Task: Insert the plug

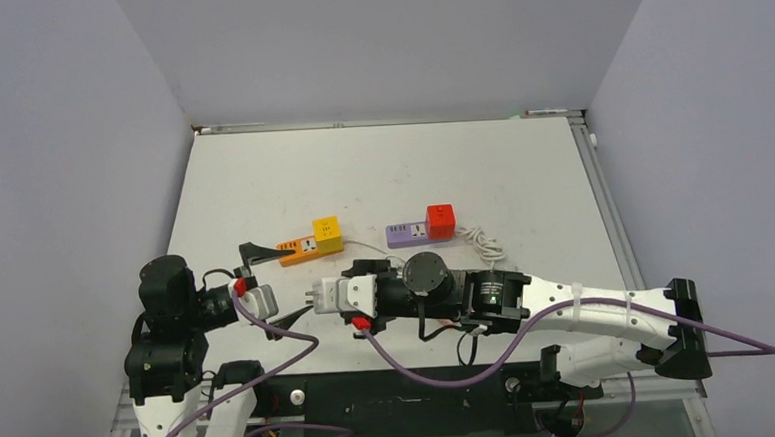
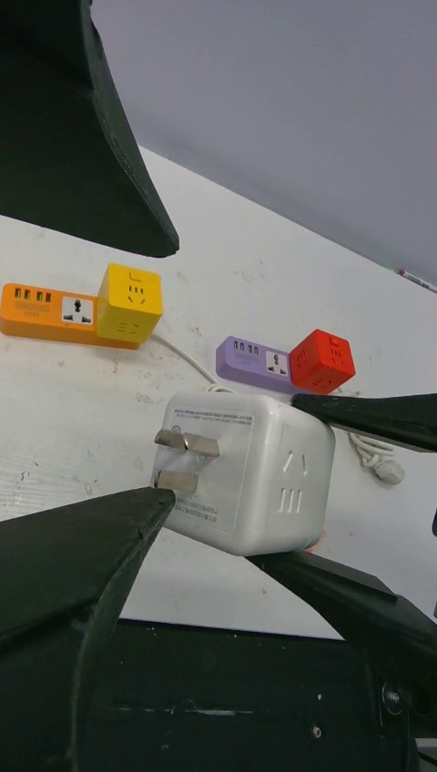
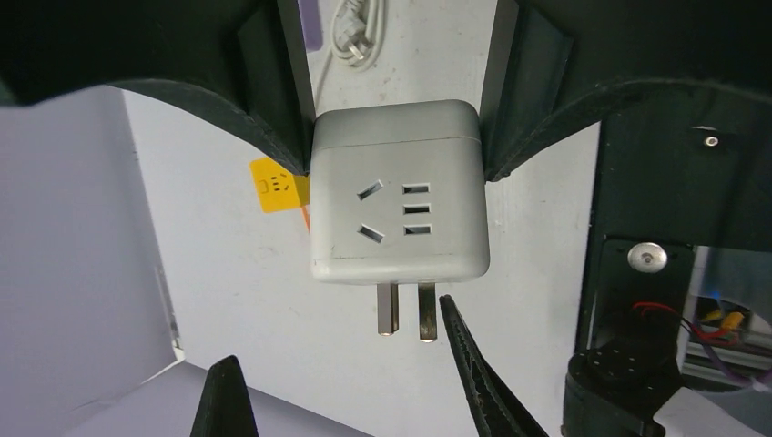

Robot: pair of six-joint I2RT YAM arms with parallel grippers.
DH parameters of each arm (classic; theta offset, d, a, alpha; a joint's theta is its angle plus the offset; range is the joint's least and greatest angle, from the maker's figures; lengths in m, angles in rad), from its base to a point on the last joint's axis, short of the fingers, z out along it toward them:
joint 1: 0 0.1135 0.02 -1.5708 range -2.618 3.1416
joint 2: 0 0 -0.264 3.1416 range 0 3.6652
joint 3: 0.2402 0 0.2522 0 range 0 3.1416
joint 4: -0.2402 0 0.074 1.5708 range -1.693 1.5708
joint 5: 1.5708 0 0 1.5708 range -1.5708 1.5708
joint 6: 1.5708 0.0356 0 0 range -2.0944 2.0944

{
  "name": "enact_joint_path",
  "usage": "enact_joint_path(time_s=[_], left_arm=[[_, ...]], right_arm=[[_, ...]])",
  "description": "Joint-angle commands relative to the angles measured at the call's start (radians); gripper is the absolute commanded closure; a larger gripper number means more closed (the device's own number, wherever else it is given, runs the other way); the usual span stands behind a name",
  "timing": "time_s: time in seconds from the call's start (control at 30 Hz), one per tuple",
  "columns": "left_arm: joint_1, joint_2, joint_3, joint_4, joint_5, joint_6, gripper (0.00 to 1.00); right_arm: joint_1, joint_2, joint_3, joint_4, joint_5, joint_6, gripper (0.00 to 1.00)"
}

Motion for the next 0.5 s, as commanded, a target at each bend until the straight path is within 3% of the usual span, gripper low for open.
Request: enact_joint_path(time_s=[0.0, 0.2, 0.47], left_arm=[[-0.004, 0.001, 0.042, -0.064, 0.061, 0.002, 0.04], [-0.006, 0.029, 0.081, -0.263, 0.067, 0.172, 0.04], [-0.006, 0.042, 0.095, -0.245, 0.072, 0.205, 0.04]], right_arm=[[0.077, -0.045, 0.014, 0.084, 0.271, -0.13, 0.89], [0.161, -0.055, 0.006, 0.104, 0.404, -0.19, 0.88], [0.201, -0.033, 0.015, 0.14, 0.444, -0.216, 0.88]])
